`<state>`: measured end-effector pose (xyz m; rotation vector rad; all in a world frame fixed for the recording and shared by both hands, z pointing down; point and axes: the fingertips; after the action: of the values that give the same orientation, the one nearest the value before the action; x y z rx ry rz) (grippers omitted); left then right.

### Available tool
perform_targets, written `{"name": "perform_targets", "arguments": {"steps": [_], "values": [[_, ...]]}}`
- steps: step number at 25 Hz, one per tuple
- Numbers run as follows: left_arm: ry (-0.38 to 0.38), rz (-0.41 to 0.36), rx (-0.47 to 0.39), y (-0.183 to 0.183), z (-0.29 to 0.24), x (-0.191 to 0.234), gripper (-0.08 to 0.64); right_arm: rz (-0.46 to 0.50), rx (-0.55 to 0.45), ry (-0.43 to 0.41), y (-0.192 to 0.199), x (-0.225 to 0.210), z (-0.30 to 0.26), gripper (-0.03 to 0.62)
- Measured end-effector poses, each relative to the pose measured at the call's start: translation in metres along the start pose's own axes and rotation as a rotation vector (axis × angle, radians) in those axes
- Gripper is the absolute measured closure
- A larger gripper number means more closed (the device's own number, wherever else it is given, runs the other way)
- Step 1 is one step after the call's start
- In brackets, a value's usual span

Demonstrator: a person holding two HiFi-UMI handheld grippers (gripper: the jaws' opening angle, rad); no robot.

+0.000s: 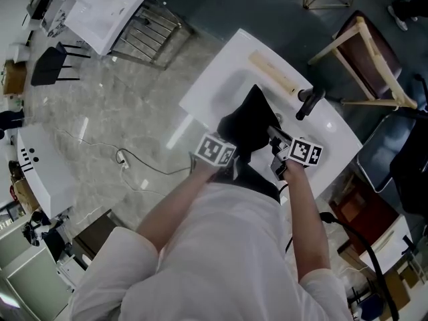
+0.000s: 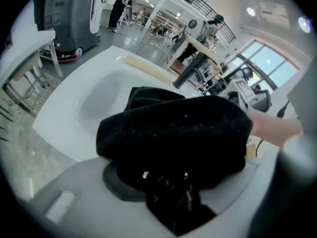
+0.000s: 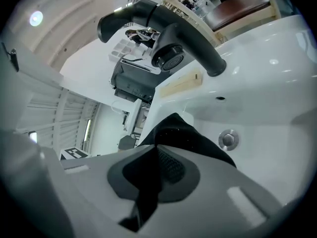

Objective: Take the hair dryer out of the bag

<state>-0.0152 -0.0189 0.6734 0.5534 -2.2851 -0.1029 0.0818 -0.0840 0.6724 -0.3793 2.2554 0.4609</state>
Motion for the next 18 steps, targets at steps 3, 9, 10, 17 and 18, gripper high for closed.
{"name": "perform_targets", "arguments": {"steps": [3, 9, 10, 17, 18], "values": [[0.010, -0.007, -0.019, 0.005, 0.006, -0.007, 0.333, -0.012, -0.025, 0.010, -0.007, -0.007, 0.004, 0.581], [0.030, -0.020, -0.058, 0.015, 0.023, -0.024, 0.333, -0.040, -0.062, 0.081, -0.018, -0.033, 0.011, 0.581], [0.032, -0.019, -0.066, 0.017, 0.026, -0.025, 0.333, -0.037, -0.062, 0.090, -0.019, -0.036, 0.012, 0.581], [0.054, -0.006, -0.151, 0.031, 0.054, -0.046, 0.333, 0.007, -0.015, 0.148, -0.005, -0.051, 0.011, 0.581], [0.059, -0.006, -0.166, 0.032, 0.060, -0.049, 0.333, 0.021, -0.004, 0.160, -0.002, -0.052, 0.010, 0.581]]}}
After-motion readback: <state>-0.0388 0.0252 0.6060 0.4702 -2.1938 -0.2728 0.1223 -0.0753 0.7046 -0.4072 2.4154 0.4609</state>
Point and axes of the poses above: the fingertips, and each gripper's own axes: z backward along the fingers, x to its left, y out of its underside, and after that the axes turned 13 degrees about y, right-handed
